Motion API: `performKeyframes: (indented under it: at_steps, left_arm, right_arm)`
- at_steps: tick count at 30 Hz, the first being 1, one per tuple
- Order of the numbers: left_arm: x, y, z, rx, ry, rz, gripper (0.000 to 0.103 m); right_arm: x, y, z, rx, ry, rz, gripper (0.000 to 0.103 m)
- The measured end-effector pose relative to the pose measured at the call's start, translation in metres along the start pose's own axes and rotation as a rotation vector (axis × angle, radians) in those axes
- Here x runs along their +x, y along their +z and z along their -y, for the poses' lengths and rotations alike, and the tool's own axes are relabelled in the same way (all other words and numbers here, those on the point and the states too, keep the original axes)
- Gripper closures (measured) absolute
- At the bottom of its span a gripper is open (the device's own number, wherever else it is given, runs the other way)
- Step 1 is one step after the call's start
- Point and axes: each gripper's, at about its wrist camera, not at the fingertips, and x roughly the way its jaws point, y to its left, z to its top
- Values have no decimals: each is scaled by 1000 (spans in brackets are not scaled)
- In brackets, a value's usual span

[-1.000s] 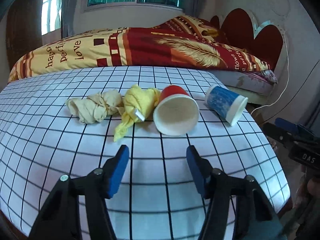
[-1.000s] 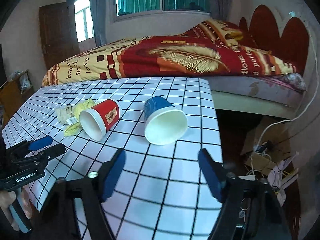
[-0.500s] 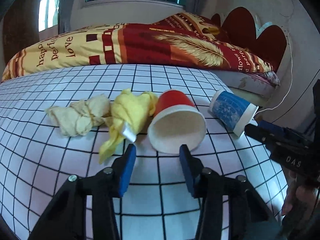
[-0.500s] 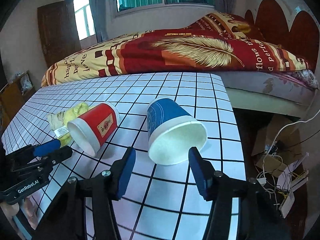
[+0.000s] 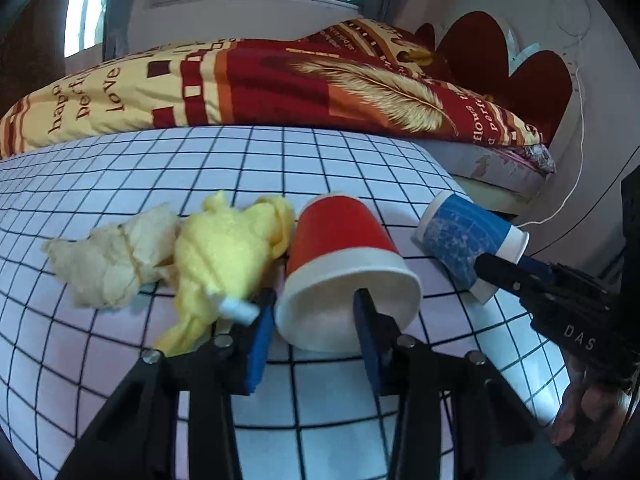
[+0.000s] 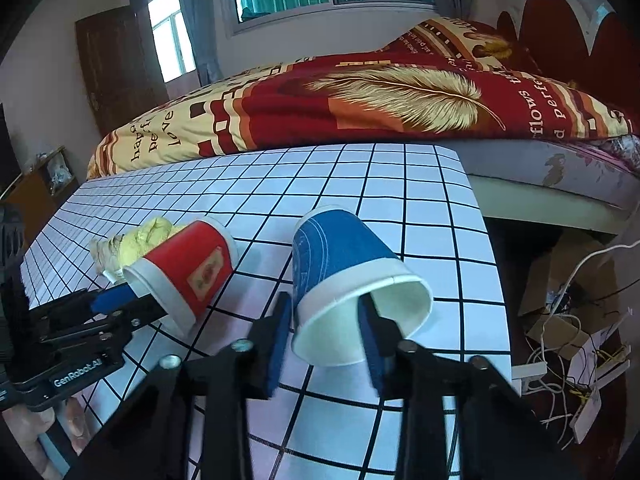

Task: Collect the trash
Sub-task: 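Grasp the red paper cup with left tool while right tool grasps blue cup, then carry both paper cups over the black bin and open both tools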

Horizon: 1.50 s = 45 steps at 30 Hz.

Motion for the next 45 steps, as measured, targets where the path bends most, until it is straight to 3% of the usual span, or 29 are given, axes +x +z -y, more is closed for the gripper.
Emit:
performKeyframes:
  at_steps: [2, 4, 9, 19, 29, 45]
  left_arm:
    - [6, 1, 1, -8, -20, -22, 97]
    - [6, 0, 2, -11, -38, -25, 97]
    - [-5, -7, 8, 0, -57, -10, 99]
    - [-42, -20, 18, -12, -62, 34, 100]
    - [-82, -52, 47, 22, -112, 49, 100]
    - [-131, -112, 144, 156, -288, 5, 100]
  right_arm:
    - [-1, -1, 0, -5, 4, 4, 88]
    - [-4, -4, 1, -10, 3, 7, 96]
    - [-13, -13, 4, -17, -6, 14, 99]
    - [-56, -30, 8, -30, -21, 58, 100]
    - [-139, -69, 22, -14, -75, 126, 100]
    - [-264, -159, 59, -5, -230, 145, 100]
